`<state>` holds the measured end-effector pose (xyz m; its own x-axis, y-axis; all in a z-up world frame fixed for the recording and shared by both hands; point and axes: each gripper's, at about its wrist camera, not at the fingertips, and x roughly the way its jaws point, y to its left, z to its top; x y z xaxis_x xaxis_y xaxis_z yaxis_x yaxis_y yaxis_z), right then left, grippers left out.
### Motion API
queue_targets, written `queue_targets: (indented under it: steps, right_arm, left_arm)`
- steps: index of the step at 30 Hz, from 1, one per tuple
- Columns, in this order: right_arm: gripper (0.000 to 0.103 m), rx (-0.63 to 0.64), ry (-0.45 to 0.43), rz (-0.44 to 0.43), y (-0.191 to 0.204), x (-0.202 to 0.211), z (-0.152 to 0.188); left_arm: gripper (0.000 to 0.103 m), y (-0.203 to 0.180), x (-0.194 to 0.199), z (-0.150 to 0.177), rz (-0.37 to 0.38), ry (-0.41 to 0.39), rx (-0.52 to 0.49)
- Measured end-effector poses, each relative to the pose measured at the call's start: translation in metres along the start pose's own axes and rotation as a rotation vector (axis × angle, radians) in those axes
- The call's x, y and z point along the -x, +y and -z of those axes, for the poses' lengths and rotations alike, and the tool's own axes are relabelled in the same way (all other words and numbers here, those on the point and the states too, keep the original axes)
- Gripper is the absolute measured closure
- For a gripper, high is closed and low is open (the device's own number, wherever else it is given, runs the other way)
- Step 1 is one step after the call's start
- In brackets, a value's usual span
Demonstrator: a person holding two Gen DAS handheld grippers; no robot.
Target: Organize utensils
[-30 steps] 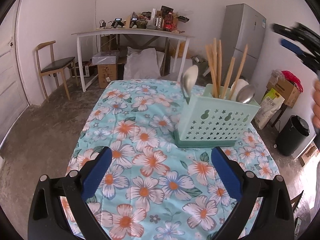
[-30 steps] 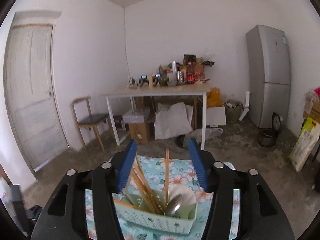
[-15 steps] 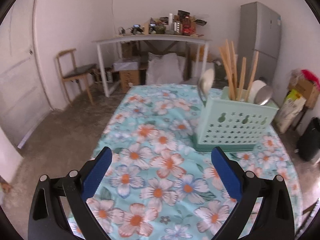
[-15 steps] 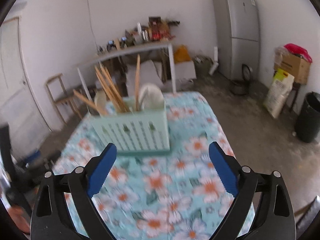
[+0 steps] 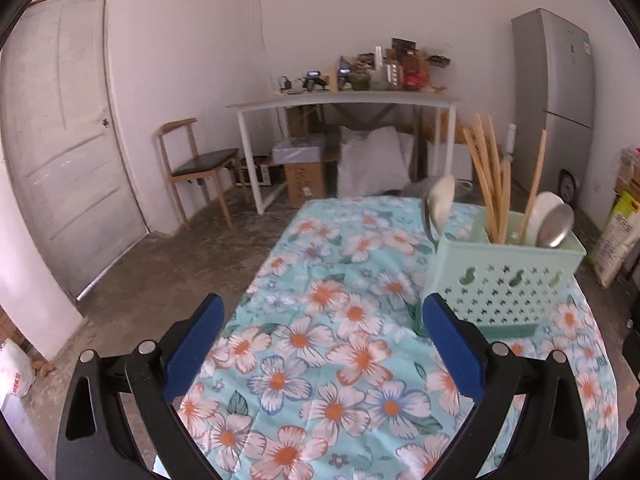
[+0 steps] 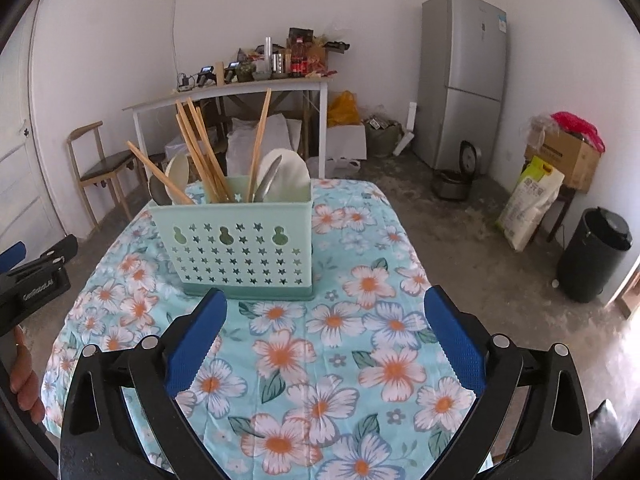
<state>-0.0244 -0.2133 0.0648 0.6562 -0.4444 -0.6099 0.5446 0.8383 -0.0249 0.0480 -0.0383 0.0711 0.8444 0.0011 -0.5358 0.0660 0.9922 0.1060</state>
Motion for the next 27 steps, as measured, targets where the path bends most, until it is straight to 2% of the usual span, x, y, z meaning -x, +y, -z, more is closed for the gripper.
queue_targets:
  steps: [4,13,23,27]
  right_arm:
    - [0.008,-0.004,-0.002,0.000,-0.001,-0.004,-0.003]
    - [0.008,-0.034,0.018,0.011,-0.008,-0.013,-0.003]
    - [0.008,-0.036,0.019,0.037,-0.011,-0.013,-0.004]
    - [0.008,-0.033,0.015,0.050,-0.013,-0.011,-0.004]
  left_arm:
    - [0.006,-0.003,-0.001,-0.005,-0.030,-0.013,0.006]
    - [0.006,-0.009,-0.020,-0.001,-0.082,0.057,-0.012]
    - [0.006,0.003,-0.019,-0.001,-0.145,0.052,0.018]
    - [0.006,0.008,-0.019,-0.001,-0.148,0.062,0.025]
